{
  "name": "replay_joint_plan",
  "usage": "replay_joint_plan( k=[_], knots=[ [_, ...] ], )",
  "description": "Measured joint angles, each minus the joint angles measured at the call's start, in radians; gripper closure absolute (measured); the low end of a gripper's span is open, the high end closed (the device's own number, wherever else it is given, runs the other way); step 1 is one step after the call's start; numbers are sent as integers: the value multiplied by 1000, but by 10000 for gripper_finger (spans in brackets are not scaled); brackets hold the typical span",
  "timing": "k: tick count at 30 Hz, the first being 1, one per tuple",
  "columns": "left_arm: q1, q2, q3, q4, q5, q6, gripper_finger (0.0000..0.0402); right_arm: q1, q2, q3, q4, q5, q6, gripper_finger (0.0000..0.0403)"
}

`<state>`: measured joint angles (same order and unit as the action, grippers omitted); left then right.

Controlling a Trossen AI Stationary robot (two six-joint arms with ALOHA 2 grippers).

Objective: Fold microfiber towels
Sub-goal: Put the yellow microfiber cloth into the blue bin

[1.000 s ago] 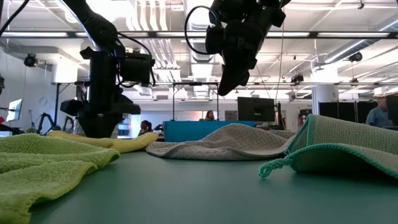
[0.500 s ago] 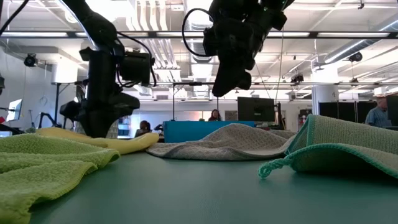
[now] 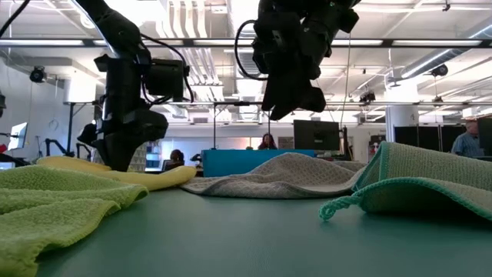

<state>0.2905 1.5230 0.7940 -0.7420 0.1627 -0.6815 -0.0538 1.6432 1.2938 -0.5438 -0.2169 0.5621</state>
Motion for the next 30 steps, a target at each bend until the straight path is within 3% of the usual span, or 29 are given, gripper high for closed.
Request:
replay_joint_plan(
  k=[7,14,30],
  knots=[
    [0,-1,2,6,-7,66,389,8,0,-23,105,16,75,228],
    [1,-1,2,29,-8,95,389,8,30,-85,329,112,213,234],
    [1,-1,0,32,-11,131,389,13,266,-4,542,111,482,241]
  ],
)
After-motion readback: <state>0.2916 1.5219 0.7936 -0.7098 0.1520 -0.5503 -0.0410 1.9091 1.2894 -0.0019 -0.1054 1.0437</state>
